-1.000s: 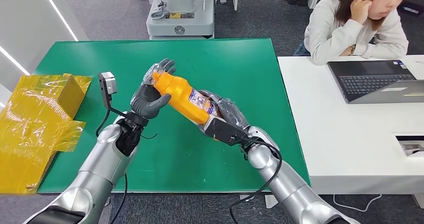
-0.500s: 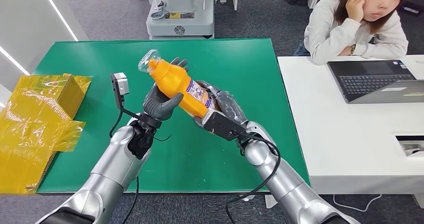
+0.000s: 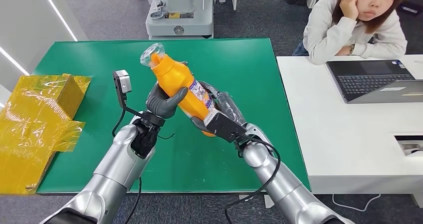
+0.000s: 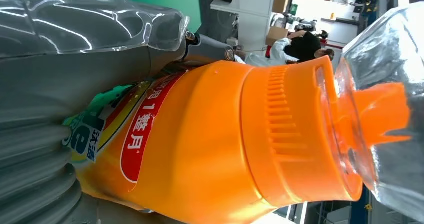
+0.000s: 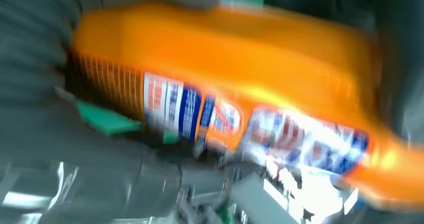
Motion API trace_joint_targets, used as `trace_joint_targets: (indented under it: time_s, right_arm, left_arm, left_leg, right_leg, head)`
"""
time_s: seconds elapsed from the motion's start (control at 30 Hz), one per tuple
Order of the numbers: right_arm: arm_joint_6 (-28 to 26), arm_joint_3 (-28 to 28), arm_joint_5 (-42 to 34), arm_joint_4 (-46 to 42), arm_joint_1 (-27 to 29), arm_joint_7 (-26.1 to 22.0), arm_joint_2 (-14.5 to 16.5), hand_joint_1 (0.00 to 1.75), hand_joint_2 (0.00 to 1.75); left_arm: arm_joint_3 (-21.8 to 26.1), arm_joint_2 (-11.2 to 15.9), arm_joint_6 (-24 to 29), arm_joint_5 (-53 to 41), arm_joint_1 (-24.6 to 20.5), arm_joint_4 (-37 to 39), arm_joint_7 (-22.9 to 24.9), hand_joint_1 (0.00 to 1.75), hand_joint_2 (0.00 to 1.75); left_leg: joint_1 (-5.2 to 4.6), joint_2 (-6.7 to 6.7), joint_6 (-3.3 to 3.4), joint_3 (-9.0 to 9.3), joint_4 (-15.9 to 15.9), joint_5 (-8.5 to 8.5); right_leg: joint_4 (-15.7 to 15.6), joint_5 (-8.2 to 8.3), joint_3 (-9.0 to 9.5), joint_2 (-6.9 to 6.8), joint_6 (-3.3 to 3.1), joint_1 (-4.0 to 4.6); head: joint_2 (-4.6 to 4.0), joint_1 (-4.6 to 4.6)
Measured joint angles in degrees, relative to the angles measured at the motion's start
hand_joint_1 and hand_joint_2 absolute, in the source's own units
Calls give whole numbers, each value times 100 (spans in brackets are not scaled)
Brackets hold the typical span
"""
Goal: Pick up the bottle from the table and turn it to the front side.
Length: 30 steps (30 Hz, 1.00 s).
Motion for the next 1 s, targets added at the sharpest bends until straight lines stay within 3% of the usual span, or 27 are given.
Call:
trace_joint_targets:
  time_s: [0.03, 0.27, 0.47, 0.63, 0.8, 1.0]
  right_arm:
    - [1, -1, -5, -9, 23, -6, -1, 0, 175]
    - [-63, -123, -107, -193, 416, -81, -116, 0, 175]
    - [-92, -223, -154, -542, 843, -92, -306, 0, 175]
    - [-123, -314, -174, -907, 1141, -96, -494, 0, 175]
    - [-159, -362, -192, -1164, 1338, -87, -625, 0, 175]
    - [-300, -428, -215, -1314, 1496, -86, -705, 0, 175]
  left_arm:
    - [-5, 4, 36, -33, 2, -3, -36, 175, 175]
    - [-11, 162, 580, -716, 0, -31, -488, 175, 175]
    - [-11, 455, 1659, -2158, -101, -28, -1007, 175, 175]
    - [-51, 763, 2779, -3936, -308, -7, -1356, 175, 175]
    - [-316, 1064, 3902, -5549, -589, 90, -1251, 175, 175]
    - [-806, 1506, 5224, -8025, -1095, 415, -490, 175, 175]
  left_leg:
    - [0, 0, 0, 0, 0, 0]
    - [0, 0, 0, 0, 0, 0]
    - [0, 0, 0, 0, -1, 0]
    - [1, 2, 0, 0, -1, 0]
    - [0, 2, 0, 0, -1, 0]
    - [0, 8, 0, 0, -1, 0]
  right_leg:
    - [0, 0, 0, 0, 0, 0]
    - [0, 0, 0, 0, 0, 0]
    - [0, 0, -2, 0, 0, 0]
    - [0, 0, -3, 2, 0, 1]
    - [0, 0, -2, 3, 0, 0]
    - [1, 0, -3, 10, -1, 0]
  head:
    - [0, 0]
    - [1, 0]
    - [0, 0]
    - [0, -1]
    - [0, 0]
    - [0, 0]
